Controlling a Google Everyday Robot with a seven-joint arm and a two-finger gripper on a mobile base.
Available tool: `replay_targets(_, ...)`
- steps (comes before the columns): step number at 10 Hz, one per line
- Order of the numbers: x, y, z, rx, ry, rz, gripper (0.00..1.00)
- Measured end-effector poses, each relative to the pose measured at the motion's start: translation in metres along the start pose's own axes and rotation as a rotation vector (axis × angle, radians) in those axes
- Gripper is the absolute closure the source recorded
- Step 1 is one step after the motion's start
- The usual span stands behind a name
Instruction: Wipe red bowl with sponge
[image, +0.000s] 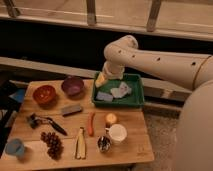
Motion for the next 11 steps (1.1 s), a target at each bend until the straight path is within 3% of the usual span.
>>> replay_targets(3,-0.012,0.001,0.028,-0.030,-0.014,0.049,0.20)
replay_targets(6,-0.007,-0.034,0.075,-0.084,-0.016,0.168,0.20)
replay_targets(7,0.000,-0.047,0.088,-0.086,-0.019,0.221,0.20)
replay_targets(9,0.012,-0.059,0.099,-0.080,-0.034,0.294,0.20)
replay_targets(11,0.011,-0.057,0.100,-0.082,-0.035,0.293,0.20)
